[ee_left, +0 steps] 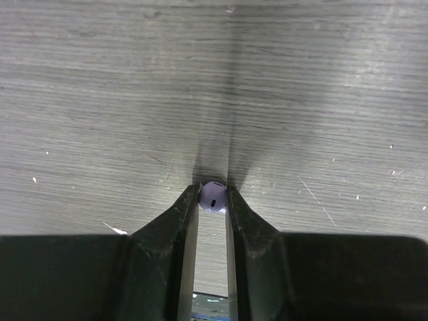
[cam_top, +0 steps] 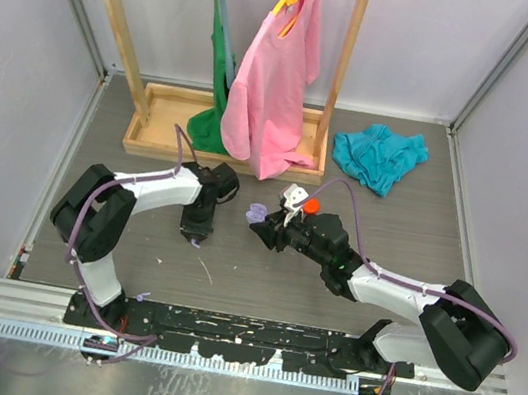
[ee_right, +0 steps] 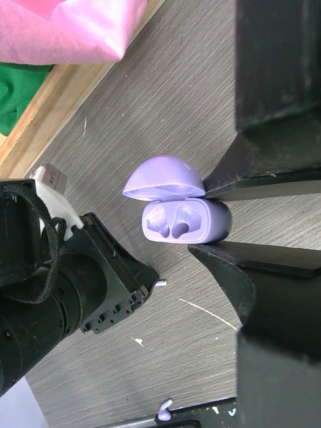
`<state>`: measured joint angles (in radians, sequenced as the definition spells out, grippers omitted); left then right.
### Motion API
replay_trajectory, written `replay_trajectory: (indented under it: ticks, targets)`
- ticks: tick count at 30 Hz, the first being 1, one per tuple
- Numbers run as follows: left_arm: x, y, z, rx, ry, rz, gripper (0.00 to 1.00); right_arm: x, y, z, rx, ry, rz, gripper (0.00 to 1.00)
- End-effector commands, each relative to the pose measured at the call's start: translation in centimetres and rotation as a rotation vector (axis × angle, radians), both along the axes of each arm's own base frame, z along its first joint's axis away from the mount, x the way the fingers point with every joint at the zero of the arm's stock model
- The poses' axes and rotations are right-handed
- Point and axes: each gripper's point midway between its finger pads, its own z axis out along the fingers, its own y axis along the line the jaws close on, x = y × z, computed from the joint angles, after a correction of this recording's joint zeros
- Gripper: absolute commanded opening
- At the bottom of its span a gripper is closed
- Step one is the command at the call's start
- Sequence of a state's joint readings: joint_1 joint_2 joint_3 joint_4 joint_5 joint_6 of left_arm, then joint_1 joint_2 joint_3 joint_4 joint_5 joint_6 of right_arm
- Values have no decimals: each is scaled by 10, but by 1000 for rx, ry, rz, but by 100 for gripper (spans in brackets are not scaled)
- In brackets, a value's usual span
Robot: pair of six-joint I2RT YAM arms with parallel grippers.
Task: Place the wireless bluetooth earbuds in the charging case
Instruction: Pick up the earbud from the center of the board.
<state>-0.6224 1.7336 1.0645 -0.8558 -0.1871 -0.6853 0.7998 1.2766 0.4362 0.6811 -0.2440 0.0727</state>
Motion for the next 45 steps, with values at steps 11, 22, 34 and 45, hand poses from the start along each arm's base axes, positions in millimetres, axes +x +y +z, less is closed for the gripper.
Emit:
replay_trajectory:
  ticks: [11, 22, 34, 45]
  targets:
    - [0, -5, 24, 30, -60, -65, 42, 4, 5, 20, 45, -49, 1, 1]
    - [-2, -4, 27, -68, -100, 230, 45, 4, 6, 19, 43, -47, 4, 1]
    - [6, -6, 6, -69, -63, 256, 39, 4, 6, 18, 41, -45, 4, 1]
    - [-3, 3, -9, -29, -19, 265, 27, 3, 7, 19, 42, -46, 6, 1]
